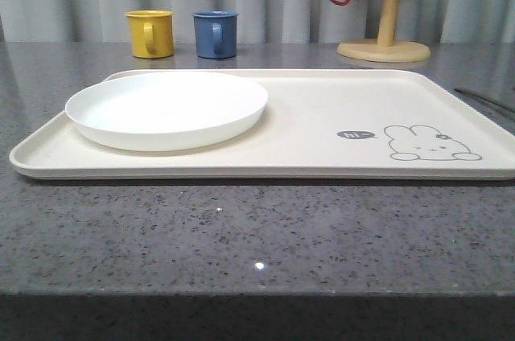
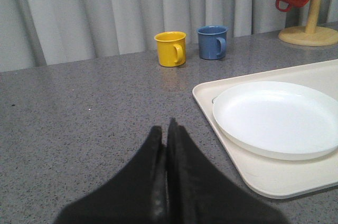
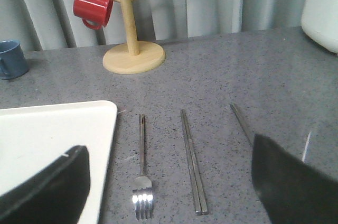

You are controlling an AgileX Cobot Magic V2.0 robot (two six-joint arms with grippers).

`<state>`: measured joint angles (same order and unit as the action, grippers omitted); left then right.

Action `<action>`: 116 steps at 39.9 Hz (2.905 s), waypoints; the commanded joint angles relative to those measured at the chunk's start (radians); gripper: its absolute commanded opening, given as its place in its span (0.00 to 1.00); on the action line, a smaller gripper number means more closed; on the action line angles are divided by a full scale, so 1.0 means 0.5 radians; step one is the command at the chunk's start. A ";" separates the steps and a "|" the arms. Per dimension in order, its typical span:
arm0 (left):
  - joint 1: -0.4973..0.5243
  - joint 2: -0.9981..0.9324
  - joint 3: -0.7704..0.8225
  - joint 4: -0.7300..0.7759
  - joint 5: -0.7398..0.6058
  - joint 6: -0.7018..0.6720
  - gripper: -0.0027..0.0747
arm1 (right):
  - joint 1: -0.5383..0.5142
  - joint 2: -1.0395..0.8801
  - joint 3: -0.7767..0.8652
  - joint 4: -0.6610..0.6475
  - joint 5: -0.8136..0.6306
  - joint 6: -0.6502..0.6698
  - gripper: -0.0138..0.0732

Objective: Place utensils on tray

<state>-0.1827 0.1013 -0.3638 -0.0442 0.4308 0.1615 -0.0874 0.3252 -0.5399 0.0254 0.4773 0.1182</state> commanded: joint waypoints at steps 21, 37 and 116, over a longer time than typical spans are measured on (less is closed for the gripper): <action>0.004 0.026 -0.053 -0.020 -0.170 -0.023 0.01 | -0.011 0.028 -0.070 0.001 -0.165 -0.015 0.90; 0.004 0.026 -0.053 -0.020 -0.170 -0.023 0.01 | -0.010 0.759 -0.621 0.001 0.311 -0.175 0.90; 0.004 0.026 -0.053 -0.020 -0.170 -0.023 0.01 | 0.216 2.614 -1.462 0.042 0.901 -0.173 0.19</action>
<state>-0.1827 0.1013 -0.3634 -0.0442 0.4293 0.1570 0.0179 1.6656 -1.2458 0.0317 0.9184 0.0422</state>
